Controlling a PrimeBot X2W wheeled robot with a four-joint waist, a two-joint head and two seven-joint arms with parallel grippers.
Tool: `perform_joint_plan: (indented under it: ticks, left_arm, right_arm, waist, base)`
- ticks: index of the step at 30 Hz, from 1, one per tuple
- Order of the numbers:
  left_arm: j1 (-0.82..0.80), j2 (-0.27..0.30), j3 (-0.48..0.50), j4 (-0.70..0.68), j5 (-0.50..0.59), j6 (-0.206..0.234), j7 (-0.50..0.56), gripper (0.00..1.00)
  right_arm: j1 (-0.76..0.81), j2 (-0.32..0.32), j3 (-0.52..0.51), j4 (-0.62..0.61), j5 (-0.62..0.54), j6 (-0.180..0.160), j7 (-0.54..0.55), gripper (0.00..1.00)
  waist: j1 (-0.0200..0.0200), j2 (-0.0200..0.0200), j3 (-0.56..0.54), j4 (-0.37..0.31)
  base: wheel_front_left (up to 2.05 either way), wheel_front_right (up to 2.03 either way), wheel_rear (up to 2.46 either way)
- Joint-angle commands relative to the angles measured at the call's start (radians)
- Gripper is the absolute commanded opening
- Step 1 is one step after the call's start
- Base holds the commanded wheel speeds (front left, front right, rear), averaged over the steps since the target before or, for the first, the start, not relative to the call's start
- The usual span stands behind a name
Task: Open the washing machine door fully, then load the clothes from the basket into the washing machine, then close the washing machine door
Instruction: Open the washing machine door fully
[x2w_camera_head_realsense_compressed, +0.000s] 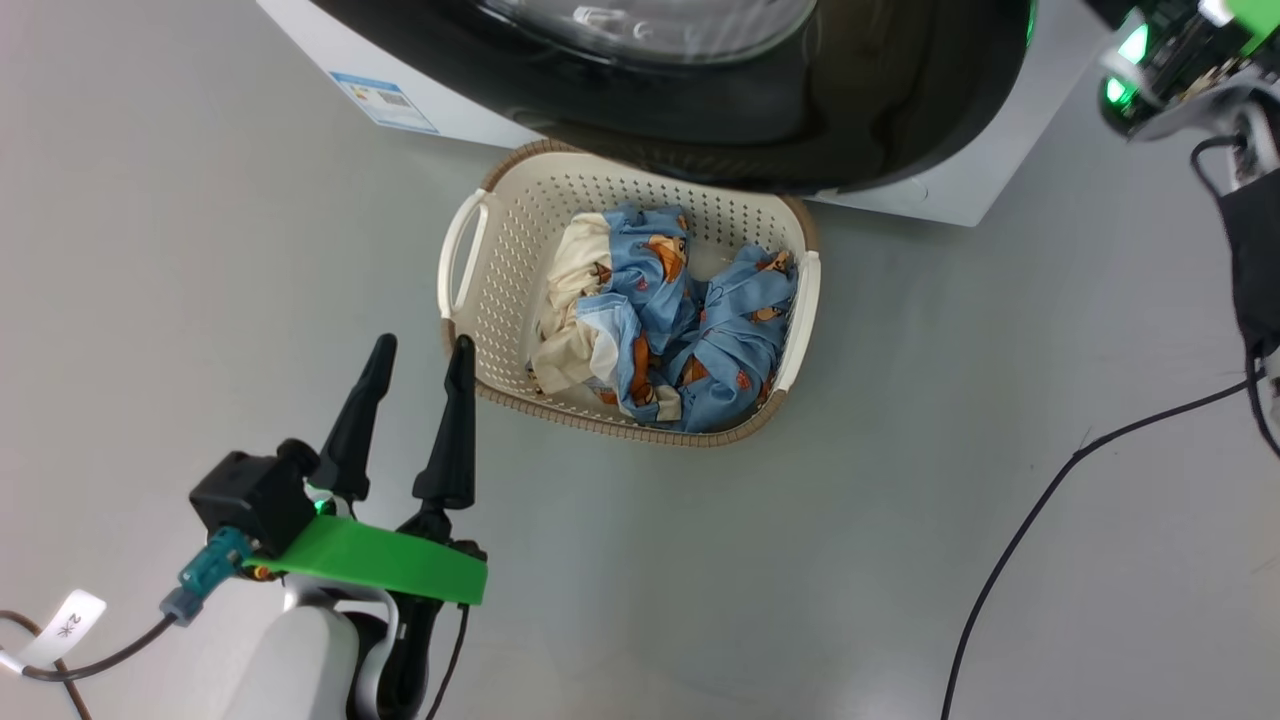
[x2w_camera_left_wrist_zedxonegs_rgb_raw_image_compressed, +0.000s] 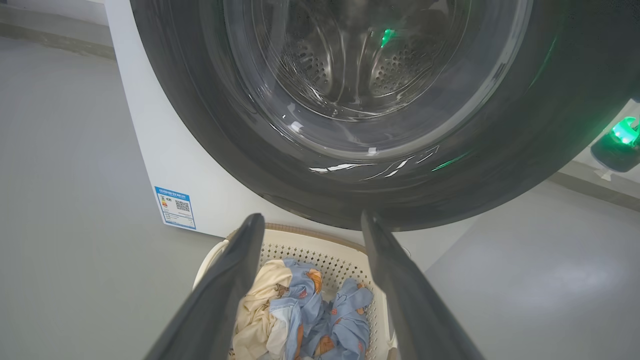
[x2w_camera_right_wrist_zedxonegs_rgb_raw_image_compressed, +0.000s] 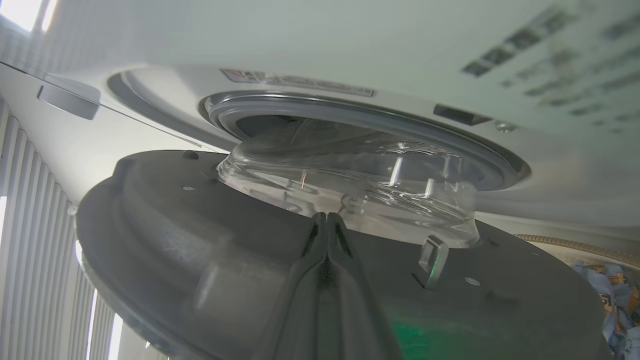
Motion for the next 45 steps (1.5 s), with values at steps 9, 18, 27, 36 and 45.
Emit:
perform_joint_plan:
  ticks: [9, 18, 27, 36, 45]
  left_arm:
    - [0.016, 0.020, 0.043, -0.023, 0.011, -0.003, -0.006, 1.00]
    - [0.040, 0.020, 0.054, -0.016, 0.030, -0.003, -0.006, 1.00]
    - [0.065, 0.020, 0.061, -0.008, 0.045, -0.003, -0.006, 1.00]
    - [0.096, 0.020, 0.072, -0.005, 0.053, -0.003, -0.006, 1.00]
    - [0.117, 0.020, 0.077, -0.005, 0.054, -0.003, -0.006, 1.00]
  right_arm:
    - [0.092, 0.043, 0.028, -0.067, -0.022, 0.001, 0.027, 0.00]
    - [0.179, 0.072, 0.050, -0.112, -0.028, 0.001, 0.056, 0.00]
    - [0.261, 0.107, 0.077, -0.140, -0.034, 0.001, 0.089, 0.00]
    - [0.339, 0.137, 0.109, -0.170, -0.046, 0.001, 0.122, 0.00]
    - [0.393, 0.163, 0.123, -0.194, -0.047, 0.001, 0.141, 0.00]
  waist:
    - [0.0000, 0.0000, -0.025, -0.011]
    - [0.0000, 0.0000, -0.067, -0.029]
    - [0.0000, 0.0000, -0.118, -0.034]
    - [0.0000, 0.0000, -0.164, -0.029]
    - [0.0000, 0.0000, -0.199, -0.015]
  base:
    - [0.00, 0.00, 0.00]
    - [0.00, 0.00, 0.00]
    - [0.00, 0.00, 0.00]
    - [0.00, 0.00, 0.00]
    - [0.00, 0.00, 0.00]
